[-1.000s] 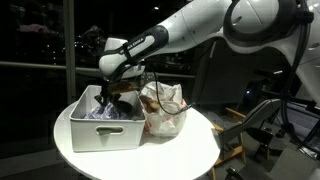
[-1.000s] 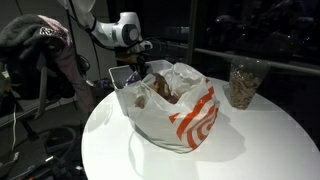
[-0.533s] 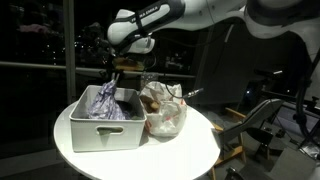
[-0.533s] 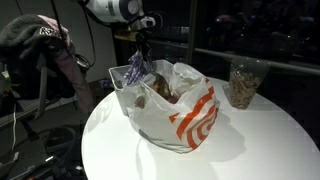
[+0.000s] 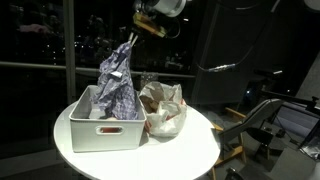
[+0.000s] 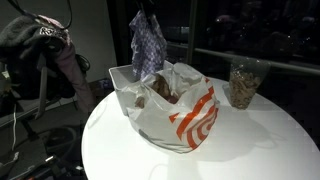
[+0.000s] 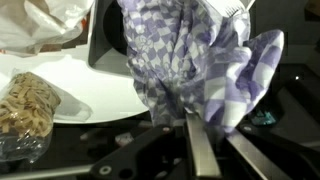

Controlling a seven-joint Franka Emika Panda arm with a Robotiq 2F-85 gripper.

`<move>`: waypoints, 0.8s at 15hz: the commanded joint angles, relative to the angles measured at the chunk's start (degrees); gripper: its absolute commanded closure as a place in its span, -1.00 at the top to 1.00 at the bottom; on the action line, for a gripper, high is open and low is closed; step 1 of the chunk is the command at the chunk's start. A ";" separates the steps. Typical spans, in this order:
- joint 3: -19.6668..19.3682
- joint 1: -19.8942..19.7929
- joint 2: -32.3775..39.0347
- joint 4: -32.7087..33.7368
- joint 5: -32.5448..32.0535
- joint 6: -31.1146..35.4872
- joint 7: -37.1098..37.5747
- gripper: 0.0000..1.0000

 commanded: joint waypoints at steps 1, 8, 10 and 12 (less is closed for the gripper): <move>0.59 -2.30 -12.19 -8.66 2.17 5.13 2.21 -0.97; 1.92 -7.61 -30.96 -17.99 -1.28 9.96 11.38 -0.97; 2.84 -10.39 -34.63 -19.19 -1.80 10.13 14.19 -0.98; 3.32 -12.88 -37.40 -19.41 -1.09 9.56 15.79 -0.97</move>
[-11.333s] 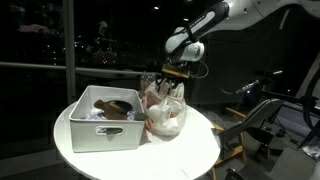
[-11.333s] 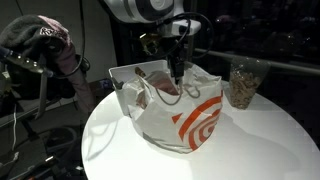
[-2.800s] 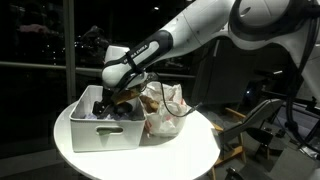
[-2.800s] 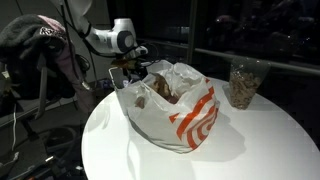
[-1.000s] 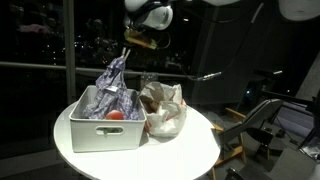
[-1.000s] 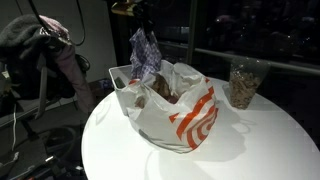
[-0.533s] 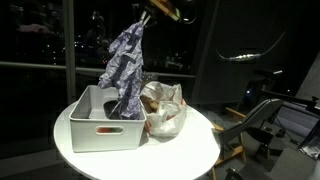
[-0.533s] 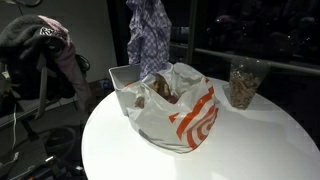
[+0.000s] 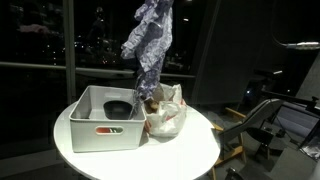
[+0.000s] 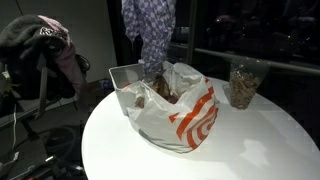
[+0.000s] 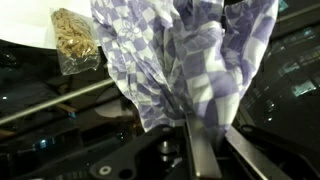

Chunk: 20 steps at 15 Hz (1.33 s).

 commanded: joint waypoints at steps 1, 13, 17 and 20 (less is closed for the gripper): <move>1.93 -5.29 -6.26 -2.66 -0.11 1.65 4.61 -0.97; 1.93 -12.59 -8.70 -0.78 0.17 1.28 9.44 -0.98; 1.82 -12.13 -6.44 -2.20 0.24 1.76 8.36 -0.98; 2.04 -11.98 -3.41 -3.56 -0.39 1.45 8.04 -0.98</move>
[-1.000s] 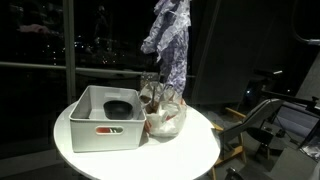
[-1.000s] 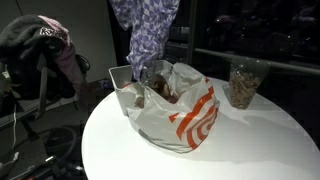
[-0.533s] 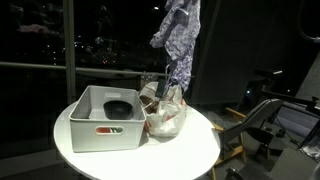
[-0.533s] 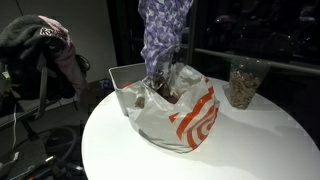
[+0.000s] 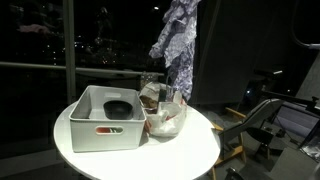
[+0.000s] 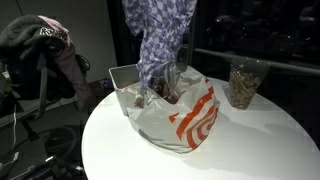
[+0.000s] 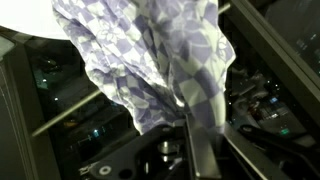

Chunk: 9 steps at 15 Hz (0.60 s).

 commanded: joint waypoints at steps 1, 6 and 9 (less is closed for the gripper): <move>1.08 -0.67 3.77 -0.67 -0.90 1.50 -0.04 -0.98; 1.86 1.56 9.17 -0.20 -1.52 1.32 -1.87 -0.98; 1.34 4.65 10.75 -1.06 0.77 3.85 -6.26 -0.98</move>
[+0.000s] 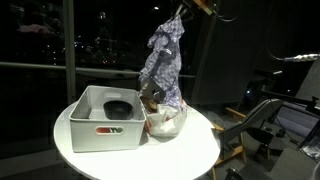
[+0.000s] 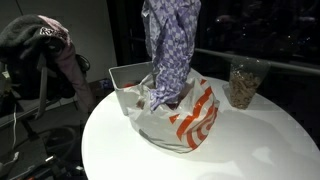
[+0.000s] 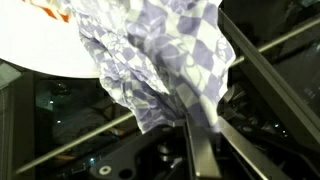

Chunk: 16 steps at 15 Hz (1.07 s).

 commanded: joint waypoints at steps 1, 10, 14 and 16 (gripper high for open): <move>-0.86 3.51 1.75 0.08 3.05 4.15 -6.12 -0.98; -2.52 9.45 6.41 0.54 14.26 10.26 -23.74 -0.98; -3.38 12.44 7.32 1.37 24.97 11.80 -34.01 -0.98; -3.83 13.01 8.18 2.02 28.91 11.77 -37.92 -0.97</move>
